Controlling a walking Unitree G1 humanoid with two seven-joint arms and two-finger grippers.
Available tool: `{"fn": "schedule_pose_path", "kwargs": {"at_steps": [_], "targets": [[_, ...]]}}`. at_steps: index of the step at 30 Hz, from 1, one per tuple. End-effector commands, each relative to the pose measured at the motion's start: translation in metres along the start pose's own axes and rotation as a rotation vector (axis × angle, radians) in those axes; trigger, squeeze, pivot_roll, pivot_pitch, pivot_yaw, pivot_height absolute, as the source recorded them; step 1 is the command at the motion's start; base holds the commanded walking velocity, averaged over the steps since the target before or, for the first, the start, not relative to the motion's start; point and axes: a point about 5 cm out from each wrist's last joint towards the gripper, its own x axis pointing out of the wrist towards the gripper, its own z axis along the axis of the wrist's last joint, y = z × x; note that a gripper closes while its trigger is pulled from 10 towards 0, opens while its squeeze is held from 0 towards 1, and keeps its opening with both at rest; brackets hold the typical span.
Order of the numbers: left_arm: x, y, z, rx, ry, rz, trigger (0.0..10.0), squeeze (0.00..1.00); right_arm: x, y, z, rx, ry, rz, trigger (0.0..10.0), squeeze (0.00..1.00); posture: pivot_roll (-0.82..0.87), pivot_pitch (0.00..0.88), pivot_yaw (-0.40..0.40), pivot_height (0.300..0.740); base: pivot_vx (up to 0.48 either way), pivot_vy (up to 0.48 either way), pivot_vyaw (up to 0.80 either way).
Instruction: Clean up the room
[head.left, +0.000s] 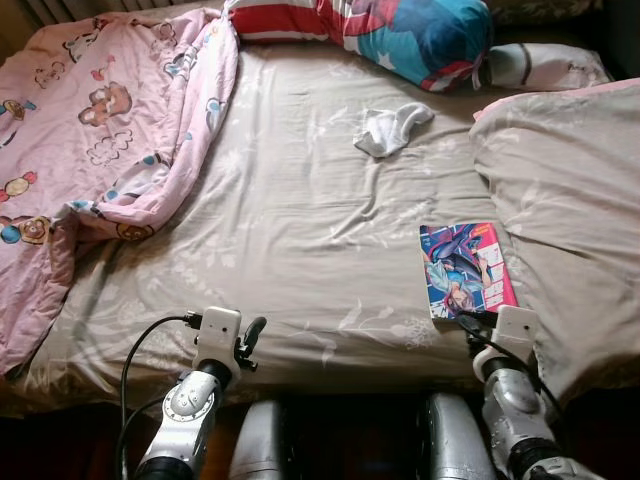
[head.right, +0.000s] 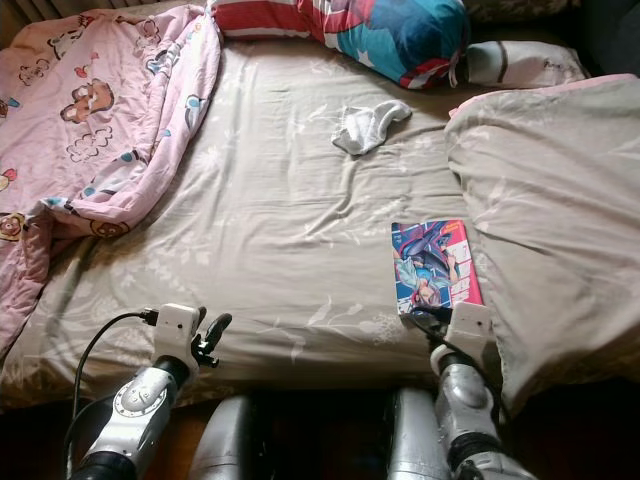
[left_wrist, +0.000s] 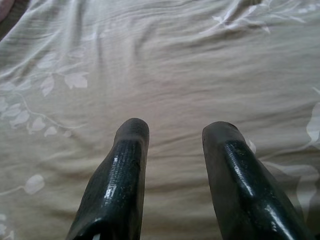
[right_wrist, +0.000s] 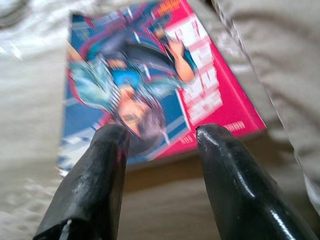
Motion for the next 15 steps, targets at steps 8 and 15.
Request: {"fn": "schedule_pose_path", "kwargs": {"at_steps": [8, 15], "targets": [[-0.006, 0.008, -0.018, -0.032, 0.069, 0.073, 10.0, 0.0, -0.022, 0.013, -0.035, -0.005, 0.085, 0.043, 10.0, 0.0, -0.02, 0.09, 0.073, 0.682, 0.0, 0.0, 0.0], [-0.004, 0.018, -0.021, -0.086, 0.105, 0.145, 10.0, 0.0, -0.017, 0.014, -0.028, -0.013, 0.074, 0.069, 10.0, 0.0, -0.04, 0.036, 0.052, 0.717, 0.0, 0.0, 0.0]]}}
